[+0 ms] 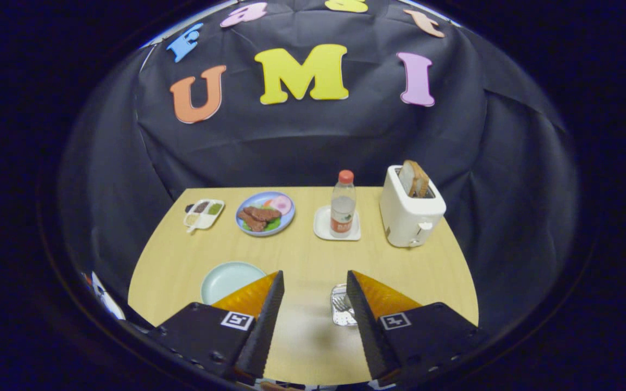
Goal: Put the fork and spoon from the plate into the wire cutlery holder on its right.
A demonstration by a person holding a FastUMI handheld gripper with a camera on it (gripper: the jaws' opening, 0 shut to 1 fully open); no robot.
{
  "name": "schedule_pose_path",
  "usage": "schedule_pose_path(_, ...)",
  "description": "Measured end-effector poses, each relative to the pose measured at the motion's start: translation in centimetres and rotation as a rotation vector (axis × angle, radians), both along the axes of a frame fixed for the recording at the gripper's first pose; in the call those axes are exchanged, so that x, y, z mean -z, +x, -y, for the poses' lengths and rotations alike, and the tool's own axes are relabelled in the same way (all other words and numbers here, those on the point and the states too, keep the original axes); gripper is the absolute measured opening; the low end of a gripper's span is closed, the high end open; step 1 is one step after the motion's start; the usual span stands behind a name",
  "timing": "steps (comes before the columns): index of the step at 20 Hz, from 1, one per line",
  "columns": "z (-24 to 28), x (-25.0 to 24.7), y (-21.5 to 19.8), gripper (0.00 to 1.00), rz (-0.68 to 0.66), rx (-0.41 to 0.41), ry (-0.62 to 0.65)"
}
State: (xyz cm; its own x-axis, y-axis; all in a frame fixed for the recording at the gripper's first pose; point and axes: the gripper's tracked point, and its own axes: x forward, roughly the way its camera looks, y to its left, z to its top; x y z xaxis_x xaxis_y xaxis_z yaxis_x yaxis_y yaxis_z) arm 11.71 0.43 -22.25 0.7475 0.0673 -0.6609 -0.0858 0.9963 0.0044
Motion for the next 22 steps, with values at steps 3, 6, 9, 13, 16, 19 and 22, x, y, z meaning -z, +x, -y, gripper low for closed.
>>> schedule_pose_path(3, -1.3, -4.0, -0.6, 0.76, 0.132, -0.015, -0.006)
schedule_pose_path(6, -2.7, -8.4, -1.5, 0.84, 0.246, -0.040, -0.016)
schedule_pose_path(9, -4.1, -12.8, -2.4, 0.92, 0.375, -0.051, -0.014)
schedule_pose_path(13, -4.4, -18.7, -4.1, 0.97, 0.573, -0.029, -0.051)
schedule_pose_path(16, -4.8, -21.2, -5.9, 0.95, 0.661, -0.028, -0.028)
schedule_pose_path(19, -4.5, -20.7, -7.4, 0.96, 0.703, -0.013, -0.020)
schedule_pose_path(22, -5.1, -19.0, -8.9, 0.95, 0.697, -0.028, 0.009)
